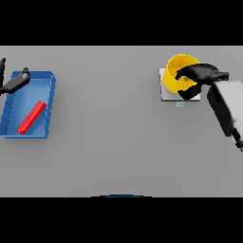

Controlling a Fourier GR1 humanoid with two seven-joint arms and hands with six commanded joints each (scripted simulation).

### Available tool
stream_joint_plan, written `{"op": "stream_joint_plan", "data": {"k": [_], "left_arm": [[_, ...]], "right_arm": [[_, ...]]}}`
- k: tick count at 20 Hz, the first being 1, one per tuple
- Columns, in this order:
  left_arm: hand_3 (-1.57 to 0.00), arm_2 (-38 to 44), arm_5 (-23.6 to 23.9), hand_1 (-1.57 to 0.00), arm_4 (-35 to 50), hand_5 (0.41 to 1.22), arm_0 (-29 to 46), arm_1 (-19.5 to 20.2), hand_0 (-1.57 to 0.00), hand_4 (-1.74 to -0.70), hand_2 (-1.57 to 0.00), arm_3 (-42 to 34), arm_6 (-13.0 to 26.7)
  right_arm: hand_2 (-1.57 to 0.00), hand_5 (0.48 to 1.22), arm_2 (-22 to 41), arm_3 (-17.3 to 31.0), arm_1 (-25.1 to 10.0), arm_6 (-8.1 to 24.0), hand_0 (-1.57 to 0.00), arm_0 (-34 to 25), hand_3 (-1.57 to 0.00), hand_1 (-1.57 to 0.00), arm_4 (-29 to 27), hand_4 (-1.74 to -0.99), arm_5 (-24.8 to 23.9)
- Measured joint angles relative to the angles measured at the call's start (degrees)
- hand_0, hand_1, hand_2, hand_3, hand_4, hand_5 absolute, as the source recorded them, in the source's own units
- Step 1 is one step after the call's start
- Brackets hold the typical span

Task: Pick up the red beaker and tilt it to pour out 1 green nut into yellow bowl. Pick up the yellow bowl and place it on the metallic measuring scale.

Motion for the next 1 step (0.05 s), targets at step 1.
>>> {"op": "stream_joint_plan", "data": {"k": [1], "left_arm": [[0.00,0.2,-0.3,0.00,0.5,0.734,0.0,0.3,0.00,-0.82,0.00,-0.4,0.5]], "right_arm": [[-0.12,0.733,0.2,0.5,0.3,0.3,-0.05,-0.1,-0.35,-0.05,0.3,-1.308,-0.1]]}}
